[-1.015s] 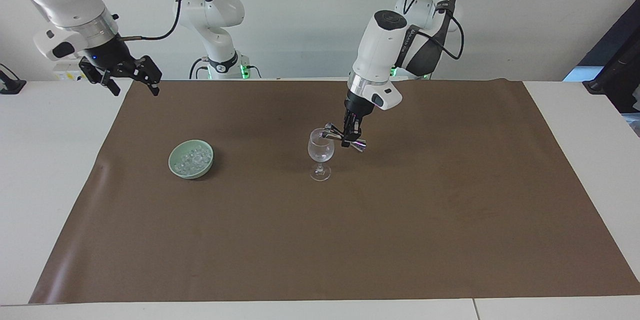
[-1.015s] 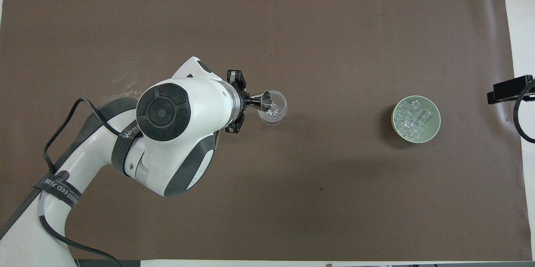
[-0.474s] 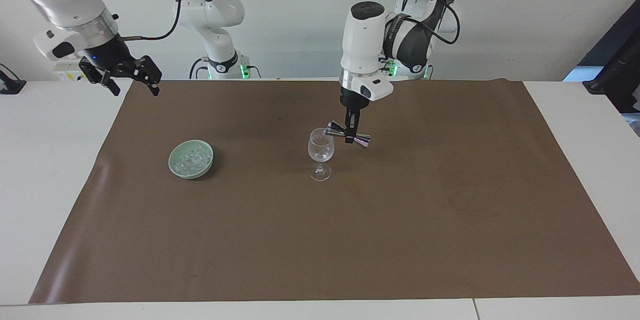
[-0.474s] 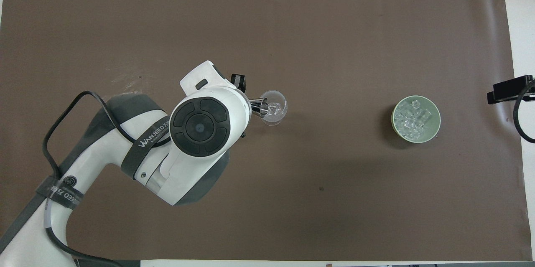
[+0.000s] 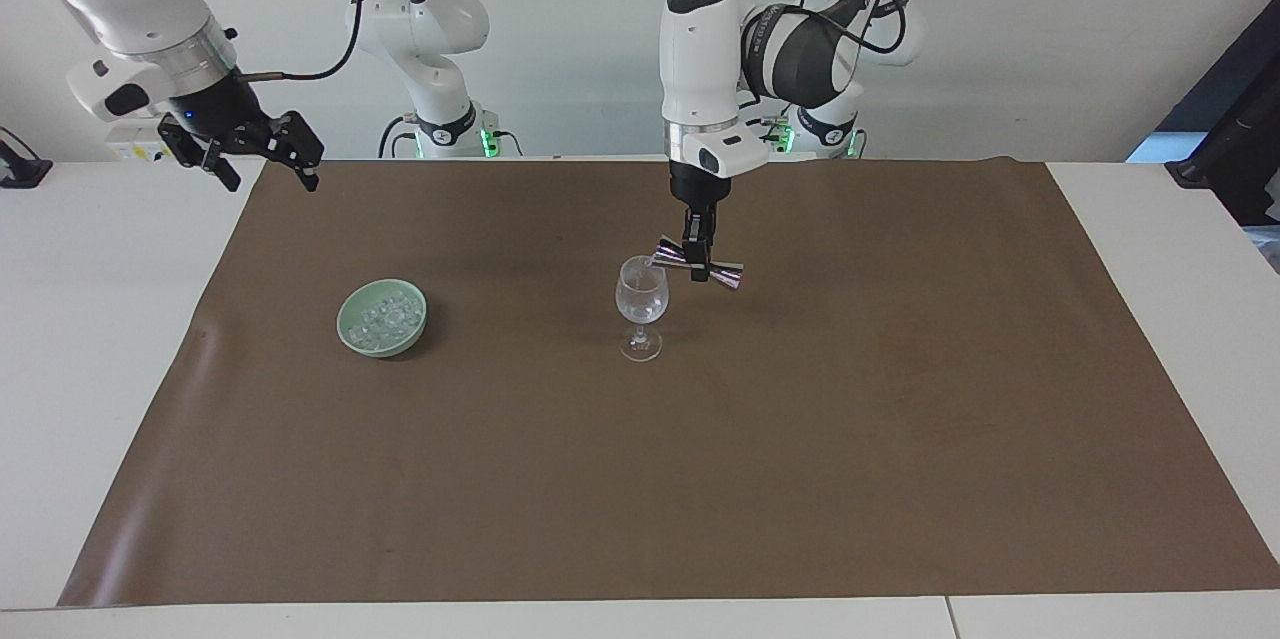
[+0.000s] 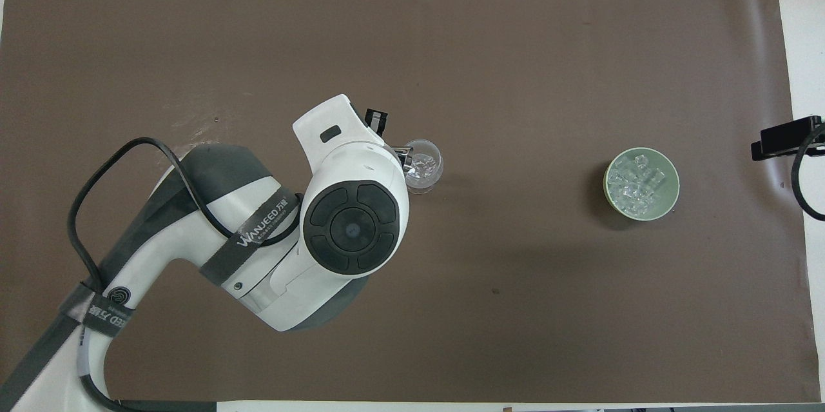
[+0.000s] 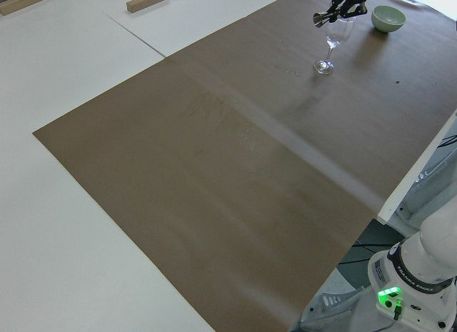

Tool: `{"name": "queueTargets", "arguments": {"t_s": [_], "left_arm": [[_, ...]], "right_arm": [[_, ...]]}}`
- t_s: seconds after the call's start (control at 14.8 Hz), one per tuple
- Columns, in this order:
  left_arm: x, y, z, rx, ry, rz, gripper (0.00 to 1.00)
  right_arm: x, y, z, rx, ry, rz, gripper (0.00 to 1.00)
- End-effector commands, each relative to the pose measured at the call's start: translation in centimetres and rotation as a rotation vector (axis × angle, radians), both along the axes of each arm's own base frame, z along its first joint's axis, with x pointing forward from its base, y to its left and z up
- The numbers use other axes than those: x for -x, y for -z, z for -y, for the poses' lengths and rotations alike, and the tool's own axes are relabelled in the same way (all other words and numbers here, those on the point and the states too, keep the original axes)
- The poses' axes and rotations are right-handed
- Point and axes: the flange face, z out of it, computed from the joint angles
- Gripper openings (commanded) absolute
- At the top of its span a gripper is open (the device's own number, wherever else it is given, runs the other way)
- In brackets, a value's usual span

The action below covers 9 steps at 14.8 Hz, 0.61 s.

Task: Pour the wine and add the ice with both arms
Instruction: 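Tilt the jigger over the clear glass with the left gripper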

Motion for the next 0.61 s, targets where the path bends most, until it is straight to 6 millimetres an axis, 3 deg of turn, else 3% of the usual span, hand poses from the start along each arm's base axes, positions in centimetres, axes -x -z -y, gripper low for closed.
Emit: {"name": "queueTargets", "arguments": {"t_s": [0.0, 0.54], "left_arm": [[0.0, -0.6, 0.6, -0.040, 0.007, 0.037, 0.00], [1.2, -0.5, 2.3, -0.098, 0.101, 0.108, 0.00]], "right_arm": [[0.5, 0.1, 0.3, -0.007, -0.008, -0.011, 1.00], [0.5, 0.1, 0.3, -0.007, -0.009, -0.011, 1.00]]}}
